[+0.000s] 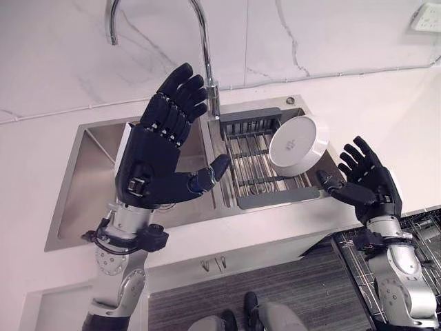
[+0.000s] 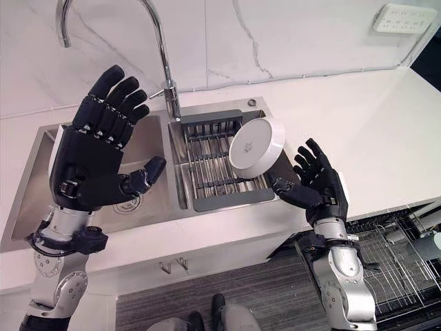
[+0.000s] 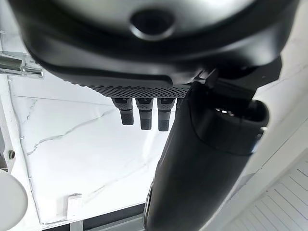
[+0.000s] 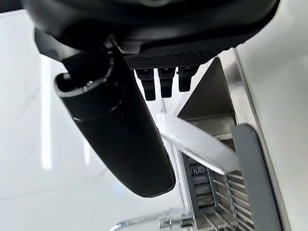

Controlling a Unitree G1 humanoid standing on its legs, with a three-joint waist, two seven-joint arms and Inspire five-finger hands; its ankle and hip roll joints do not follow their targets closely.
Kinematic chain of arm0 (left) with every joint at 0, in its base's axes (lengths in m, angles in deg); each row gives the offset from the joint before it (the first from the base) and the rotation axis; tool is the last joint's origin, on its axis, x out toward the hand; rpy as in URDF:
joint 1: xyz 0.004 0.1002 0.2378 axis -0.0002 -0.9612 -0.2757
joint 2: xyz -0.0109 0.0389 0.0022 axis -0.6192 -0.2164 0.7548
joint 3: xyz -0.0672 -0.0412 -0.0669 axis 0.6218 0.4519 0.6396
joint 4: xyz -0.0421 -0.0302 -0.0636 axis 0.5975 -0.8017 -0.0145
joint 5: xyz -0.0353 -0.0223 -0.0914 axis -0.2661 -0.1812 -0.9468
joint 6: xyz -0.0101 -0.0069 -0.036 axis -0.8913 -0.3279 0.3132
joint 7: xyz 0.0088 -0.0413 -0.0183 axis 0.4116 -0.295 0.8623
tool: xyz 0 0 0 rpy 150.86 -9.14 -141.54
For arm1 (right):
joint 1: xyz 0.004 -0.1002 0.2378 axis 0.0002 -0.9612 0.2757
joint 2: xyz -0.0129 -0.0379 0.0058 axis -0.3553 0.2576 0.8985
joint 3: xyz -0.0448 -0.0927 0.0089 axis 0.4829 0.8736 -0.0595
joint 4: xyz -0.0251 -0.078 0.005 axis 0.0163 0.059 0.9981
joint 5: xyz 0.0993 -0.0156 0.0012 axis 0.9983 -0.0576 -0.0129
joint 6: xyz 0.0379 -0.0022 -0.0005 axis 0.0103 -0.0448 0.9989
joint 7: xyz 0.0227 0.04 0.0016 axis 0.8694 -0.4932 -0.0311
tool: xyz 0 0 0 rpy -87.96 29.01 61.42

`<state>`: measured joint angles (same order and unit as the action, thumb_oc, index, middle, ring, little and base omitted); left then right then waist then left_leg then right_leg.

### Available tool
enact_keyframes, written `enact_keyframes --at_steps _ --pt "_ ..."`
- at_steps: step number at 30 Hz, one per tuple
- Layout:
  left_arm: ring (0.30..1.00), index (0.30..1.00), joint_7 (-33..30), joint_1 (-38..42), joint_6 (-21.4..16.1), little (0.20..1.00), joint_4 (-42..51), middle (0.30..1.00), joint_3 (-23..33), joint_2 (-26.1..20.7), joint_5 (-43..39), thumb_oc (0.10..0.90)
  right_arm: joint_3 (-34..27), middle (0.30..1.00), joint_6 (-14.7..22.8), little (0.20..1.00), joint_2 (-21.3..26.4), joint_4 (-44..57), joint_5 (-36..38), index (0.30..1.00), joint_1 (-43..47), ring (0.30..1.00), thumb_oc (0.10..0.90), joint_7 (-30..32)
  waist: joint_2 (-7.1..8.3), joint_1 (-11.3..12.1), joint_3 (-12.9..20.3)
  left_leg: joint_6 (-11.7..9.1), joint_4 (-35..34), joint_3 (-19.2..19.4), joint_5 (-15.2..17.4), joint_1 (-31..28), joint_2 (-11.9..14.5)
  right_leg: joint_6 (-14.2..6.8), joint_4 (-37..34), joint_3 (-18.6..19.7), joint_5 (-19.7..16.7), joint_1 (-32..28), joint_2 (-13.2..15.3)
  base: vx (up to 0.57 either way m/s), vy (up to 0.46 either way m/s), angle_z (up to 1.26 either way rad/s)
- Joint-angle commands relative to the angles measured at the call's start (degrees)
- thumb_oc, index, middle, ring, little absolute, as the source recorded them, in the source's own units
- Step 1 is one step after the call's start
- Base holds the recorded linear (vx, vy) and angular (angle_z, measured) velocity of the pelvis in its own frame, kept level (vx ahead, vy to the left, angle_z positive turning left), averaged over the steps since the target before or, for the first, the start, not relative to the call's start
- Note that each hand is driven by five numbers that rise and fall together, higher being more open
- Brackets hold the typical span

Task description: Place the dishes in the dishwasher.

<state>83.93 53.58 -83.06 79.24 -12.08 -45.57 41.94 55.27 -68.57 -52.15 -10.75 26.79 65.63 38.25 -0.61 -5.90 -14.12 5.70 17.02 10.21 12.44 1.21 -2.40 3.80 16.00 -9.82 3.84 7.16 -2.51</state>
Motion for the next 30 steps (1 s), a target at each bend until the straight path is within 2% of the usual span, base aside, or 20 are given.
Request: enact_keyframes --at_steps 1,10,13,27,30 --pt "0.900 0.900 -1.74 4.98 -3.84 0.900 4.66 0.900 -0.05 -2.86 1.23 0.800 -2.89 0.900 4.62 0.900 -0.53 2.61 1.91 0.900 6.32 0.900 0.800 2.59 1.01 0.26 3.86 -1.00 0.17 1.15 6.90 -1.99 1.99 -10.57 1.18 0.84 5.88 -0.69 3.88 0.03 -0.006 -0.07" --pt "0.900 0.900 -1.93 4.36 -3.44 0.900 4.59 0.900 -0.14 -3.12 1.32 0.800 -2.34 0.900 1.07 0.900 -1.34 2.36 4.14 0.900 5.39 0.900 0.800 2.01 1.15 0.06 3.85 -0.75 0.17 1.40 6.92 -2.40 1.88 -10.45 1.18 1.87 6.51 -1.12 3.36 0.01 -0.007 -0.05" --pt "0.900 0.900 -1.64 4.16 -3.40 0.900 4.57 0.900 -0.23 -3.57 1.46 0.800 -2.10 0.900 -0.05 0.900 -1.39 1.82 8.76 0.900 5.47 0.900 0.800 0.23 1.34 0.18 3.89 -0.81 0.17 1.65 6.85 -2.54 2.01 -10.56 1.18 1.86 6.44 -1.24 3.36 -0.01 -0.018 -0.04" --pt "0.900 0.900 0.29 4.04 -1.97 0.900 4.05 0.900 -1.47 -4.06 1.01 0.800 -1.50 0.900 0.28 0.900 -0.85 2.49 13.73 0.900 7.40 0.900 0.800 -1.08 2.13 1.18 4.42 -0.78 0.17 1.55 6.83 -2.43 2.18 -10.63 1.18 1.39 6.52 -1.50 3.23 -0.01 -0.009 -0.01" --pt "0.900 0.900 0.17 4.01 -1.89 0.900 4.05 0.900 -1.51 -4.23 0.46 0.800 -1.41 0.900 -1.00 0.900 -0.32 2.08 14.36 0.900 8.02 0.900 0.800 -1.06 2.28 1.41 4.43 -0.77 0.17 1.46 6.78 -2.49 2.10 -10.56 1.18 1.52 6.58 -1.62 3.06 0.00 0.000 0.00"
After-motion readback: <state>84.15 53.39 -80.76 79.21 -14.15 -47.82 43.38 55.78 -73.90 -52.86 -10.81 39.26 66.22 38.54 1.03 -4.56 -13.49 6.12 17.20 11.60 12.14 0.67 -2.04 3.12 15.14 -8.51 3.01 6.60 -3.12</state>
